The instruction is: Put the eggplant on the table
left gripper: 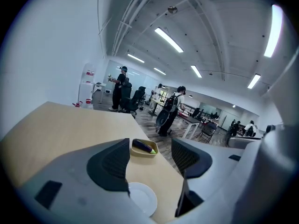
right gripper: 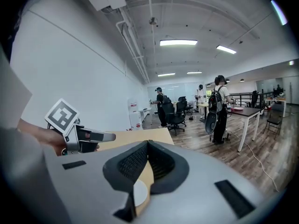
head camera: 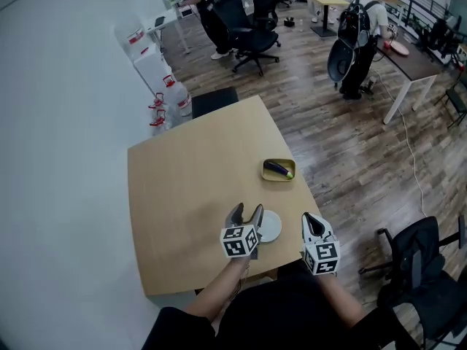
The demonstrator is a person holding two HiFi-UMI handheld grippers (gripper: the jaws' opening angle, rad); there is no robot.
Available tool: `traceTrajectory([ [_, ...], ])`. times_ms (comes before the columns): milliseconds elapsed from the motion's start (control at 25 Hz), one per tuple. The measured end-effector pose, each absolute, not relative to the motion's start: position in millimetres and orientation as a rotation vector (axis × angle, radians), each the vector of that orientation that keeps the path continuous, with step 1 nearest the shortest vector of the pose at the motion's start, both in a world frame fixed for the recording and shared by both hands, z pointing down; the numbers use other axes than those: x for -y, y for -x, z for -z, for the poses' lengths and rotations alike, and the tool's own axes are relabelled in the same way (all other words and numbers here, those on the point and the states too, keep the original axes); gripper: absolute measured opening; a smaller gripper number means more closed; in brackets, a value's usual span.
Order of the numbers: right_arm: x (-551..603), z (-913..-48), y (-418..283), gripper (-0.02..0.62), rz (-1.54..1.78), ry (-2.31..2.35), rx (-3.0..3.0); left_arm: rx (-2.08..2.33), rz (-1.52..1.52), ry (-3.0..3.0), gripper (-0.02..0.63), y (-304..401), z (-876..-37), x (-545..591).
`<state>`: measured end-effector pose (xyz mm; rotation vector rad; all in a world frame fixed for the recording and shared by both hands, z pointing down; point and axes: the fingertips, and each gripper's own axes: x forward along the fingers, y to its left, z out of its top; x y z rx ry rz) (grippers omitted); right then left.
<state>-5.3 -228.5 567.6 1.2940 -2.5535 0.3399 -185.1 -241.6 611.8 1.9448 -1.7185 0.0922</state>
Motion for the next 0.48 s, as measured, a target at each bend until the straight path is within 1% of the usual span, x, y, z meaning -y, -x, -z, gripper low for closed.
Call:
traceTrajectory([
  [240,190.3,-542.2,18.1,0.06,-0.311,-1.32,2.591,1.82,0.081,-1.973,0.256,194.7,-556.7,174.2],
  [480,150.0,-506.6,32.2,0.06,-0.287,-1.309,2.67,1.752,0.164,-2.02,0.253,173.1,-522.4,104.7],
])
